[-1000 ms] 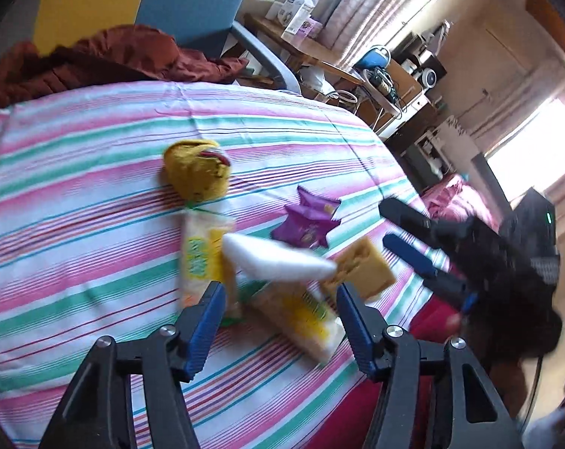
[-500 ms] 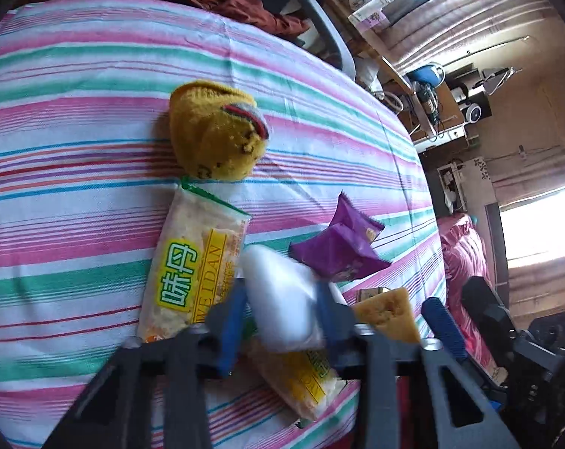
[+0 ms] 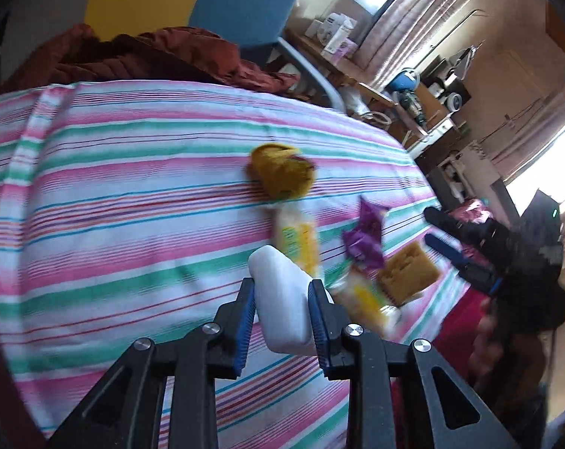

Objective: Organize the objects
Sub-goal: 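Grasp the white tube with the left tool, then lift the white foam pad with the left tool while the right tool grasps the purple pouch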

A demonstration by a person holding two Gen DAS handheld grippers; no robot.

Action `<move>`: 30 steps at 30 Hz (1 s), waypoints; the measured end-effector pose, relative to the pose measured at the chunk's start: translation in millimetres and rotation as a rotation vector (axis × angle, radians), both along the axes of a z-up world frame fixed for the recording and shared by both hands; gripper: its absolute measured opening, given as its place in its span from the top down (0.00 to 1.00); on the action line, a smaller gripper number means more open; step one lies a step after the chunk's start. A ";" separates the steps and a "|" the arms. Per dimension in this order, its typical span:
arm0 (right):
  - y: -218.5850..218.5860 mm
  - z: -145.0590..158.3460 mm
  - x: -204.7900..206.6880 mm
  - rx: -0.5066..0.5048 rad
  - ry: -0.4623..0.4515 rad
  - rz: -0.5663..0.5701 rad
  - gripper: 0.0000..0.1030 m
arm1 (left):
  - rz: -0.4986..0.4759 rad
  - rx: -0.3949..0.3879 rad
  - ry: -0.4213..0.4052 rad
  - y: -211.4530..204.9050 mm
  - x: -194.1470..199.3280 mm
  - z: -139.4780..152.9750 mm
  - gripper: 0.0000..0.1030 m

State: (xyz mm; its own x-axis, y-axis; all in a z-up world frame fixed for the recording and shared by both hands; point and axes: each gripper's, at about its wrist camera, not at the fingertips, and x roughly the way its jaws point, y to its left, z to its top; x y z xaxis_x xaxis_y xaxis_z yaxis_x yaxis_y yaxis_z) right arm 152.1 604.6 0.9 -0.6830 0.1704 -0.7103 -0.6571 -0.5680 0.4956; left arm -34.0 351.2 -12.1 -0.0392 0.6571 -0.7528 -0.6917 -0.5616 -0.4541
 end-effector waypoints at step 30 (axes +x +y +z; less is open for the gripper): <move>15.4 -49.0 -48.0 0.004 -0.334 0.028 0.62 | -0.095 -0.117 0.265 -73.4 22.1 -2.8 0.18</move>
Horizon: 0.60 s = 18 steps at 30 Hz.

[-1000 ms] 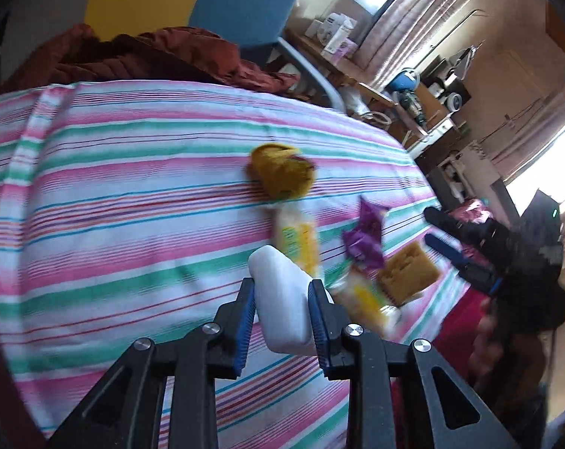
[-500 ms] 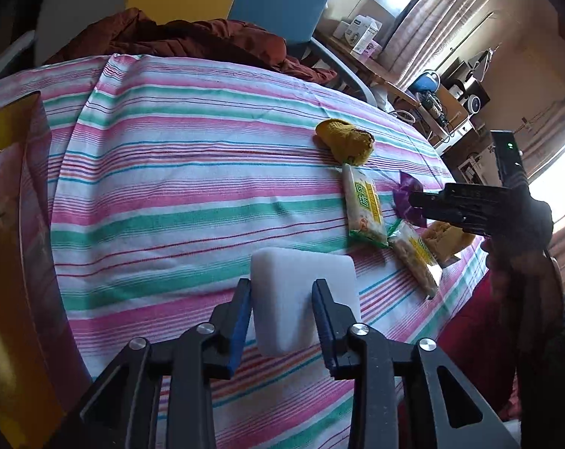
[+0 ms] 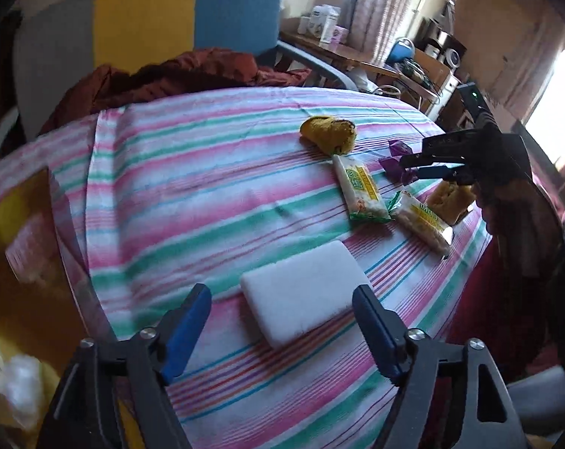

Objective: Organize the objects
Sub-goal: 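Lift the white foam pad with the left tool while the right tool grasps the purple pouch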

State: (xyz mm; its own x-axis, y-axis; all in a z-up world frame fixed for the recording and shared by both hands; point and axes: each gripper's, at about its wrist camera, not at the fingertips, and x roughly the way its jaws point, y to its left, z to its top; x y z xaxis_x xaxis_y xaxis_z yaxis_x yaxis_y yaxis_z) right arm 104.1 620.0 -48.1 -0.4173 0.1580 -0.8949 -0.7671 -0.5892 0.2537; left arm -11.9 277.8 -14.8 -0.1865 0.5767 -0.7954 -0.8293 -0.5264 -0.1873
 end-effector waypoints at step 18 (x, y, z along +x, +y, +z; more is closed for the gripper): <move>-0.6 -12.4 -34.3 0.158 -0.181 0.102 0.50 | -0.389 -0.209 0.136 49.0 5.9 -25.7 0.01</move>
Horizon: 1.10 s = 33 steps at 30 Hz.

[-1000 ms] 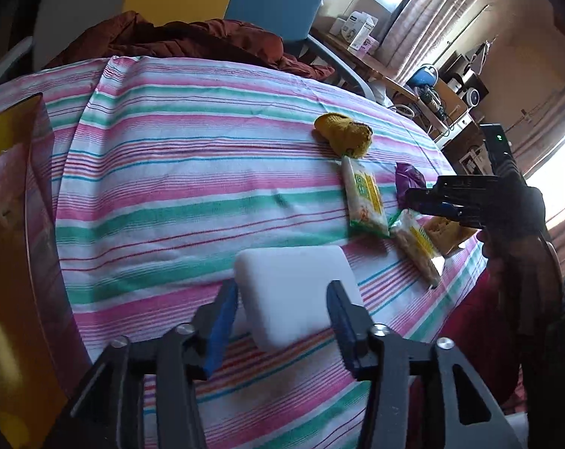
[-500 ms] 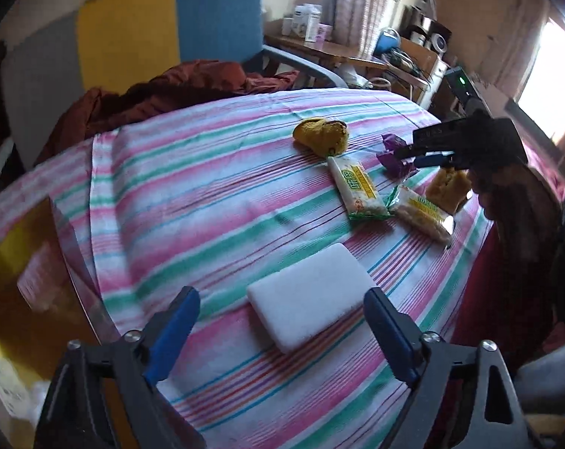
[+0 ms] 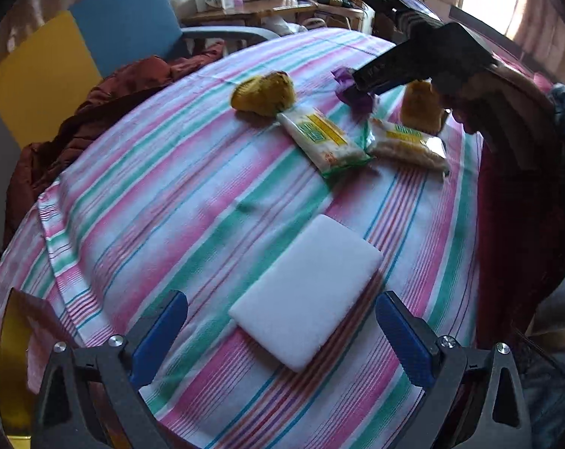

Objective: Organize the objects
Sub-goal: 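Lift the white foam pad with the left tool while the right tool grasps the purple pouch, then carry the pad and pouch over the gold box and open both tools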

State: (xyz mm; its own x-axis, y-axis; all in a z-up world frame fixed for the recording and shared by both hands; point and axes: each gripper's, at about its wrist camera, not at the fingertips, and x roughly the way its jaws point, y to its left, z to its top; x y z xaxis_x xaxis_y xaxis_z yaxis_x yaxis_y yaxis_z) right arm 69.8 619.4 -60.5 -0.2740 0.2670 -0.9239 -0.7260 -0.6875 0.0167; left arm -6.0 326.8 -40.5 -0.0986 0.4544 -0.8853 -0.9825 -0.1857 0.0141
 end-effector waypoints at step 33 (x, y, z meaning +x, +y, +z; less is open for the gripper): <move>-12.5 10.3 1.3 0.001 0.099 0.066 0.63 | 0.200 0.093 -0.034 -3.9 11.1 -4.0 0.30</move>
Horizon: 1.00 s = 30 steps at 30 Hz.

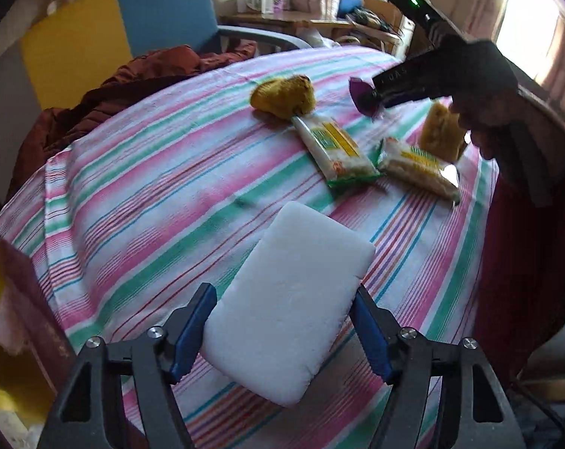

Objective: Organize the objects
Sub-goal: 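Carry the pad and pouch over the gold box and open both tools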

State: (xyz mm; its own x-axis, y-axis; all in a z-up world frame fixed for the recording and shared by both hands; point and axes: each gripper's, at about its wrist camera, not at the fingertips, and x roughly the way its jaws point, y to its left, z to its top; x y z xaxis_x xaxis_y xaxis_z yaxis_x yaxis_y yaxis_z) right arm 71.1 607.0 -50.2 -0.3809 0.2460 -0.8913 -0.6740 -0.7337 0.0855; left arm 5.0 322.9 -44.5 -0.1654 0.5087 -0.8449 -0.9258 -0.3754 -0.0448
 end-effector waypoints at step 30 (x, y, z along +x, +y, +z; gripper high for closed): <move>-88.8 43.8 -15.6 -0.032 0.171 0.274 0.63 | 0.441 0.210 0.006 -141.6 -16.4 70.0 0.29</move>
